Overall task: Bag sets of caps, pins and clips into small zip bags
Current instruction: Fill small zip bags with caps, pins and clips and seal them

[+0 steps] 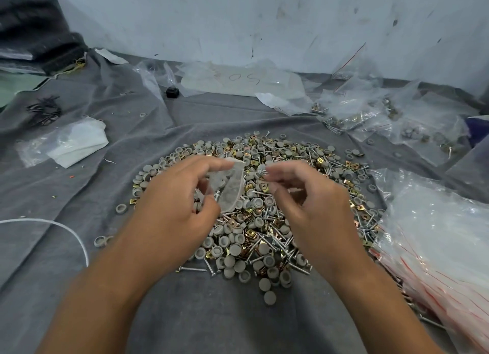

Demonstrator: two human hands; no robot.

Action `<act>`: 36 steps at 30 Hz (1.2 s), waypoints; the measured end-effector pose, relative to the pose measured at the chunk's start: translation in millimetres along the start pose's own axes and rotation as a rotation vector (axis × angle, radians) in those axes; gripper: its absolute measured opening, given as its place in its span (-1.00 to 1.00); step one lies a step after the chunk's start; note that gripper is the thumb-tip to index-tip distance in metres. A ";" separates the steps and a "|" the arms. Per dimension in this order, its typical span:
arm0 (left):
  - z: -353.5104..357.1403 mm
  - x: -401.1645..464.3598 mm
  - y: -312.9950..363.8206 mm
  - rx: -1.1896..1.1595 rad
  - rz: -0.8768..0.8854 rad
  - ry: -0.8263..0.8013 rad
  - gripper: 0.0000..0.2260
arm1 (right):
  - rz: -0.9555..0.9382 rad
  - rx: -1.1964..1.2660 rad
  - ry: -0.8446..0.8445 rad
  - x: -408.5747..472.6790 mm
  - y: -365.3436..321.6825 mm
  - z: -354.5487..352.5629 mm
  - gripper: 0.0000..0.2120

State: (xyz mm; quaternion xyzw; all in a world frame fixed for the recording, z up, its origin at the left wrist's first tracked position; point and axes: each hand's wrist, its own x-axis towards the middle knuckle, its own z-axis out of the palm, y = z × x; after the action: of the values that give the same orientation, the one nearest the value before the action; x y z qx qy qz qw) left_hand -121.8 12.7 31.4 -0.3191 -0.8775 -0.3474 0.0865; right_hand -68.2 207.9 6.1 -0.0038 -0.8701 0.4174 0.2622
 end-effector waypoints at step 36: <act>26.1 6.2 4.6 0.006 -0.006 -0.070 -0.51 | 0.012 0.207 -0.028 2.1 -0.9 -12.9 -0.97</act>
State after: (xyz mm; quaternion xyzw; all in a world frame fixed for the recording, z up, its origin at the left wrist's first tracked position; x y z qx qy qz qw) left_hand -122.0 35.8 16.9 -0.3280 -0.8820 -0.3338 0.0557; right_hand -63.9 217.1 14.4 0.0240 -0.8259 0.5065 0.2465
